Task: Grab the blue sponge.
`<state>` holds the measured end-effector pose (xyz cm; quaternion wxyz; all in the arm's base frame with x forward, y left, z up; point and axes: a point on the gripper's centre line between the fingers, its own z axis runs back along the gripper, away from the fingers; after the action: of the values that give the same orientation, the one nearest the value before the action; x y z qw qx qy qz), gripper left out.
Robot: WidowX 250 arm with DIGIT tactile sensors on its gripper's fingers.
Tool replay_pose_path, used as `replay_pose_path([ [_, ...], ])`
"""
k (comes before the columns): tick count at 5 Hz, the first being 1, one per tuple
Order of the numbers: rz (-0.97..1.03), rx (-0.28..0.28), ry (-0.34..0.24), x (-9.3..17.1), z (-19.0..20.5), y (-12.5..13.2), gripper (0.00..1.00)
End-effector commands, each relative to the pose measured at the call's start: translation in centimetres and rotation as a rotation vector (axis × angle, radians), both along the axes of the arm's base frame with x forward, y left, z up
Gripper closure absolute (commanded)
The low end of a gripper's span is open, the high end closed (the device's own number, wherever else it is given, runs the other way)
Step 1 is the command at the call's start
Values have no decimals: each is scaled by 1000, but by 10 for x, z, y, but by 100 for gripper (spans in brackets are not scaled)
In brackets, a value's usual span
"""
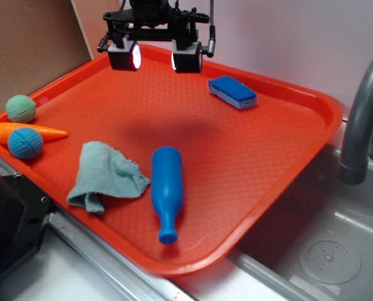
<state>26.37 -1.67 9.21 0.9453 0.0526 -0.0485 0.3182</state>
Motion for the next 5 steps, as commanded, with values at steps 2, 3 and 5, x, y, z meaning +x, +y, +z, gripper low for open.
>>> replay_pose_path([
  [2, -39, -66, -235, 45, 10, -12, 0],
  [3, -30, -73, -222, 64, -6, -16, 0],
  [5, -10, -48, -201, 101, -47, -22, 0],
])
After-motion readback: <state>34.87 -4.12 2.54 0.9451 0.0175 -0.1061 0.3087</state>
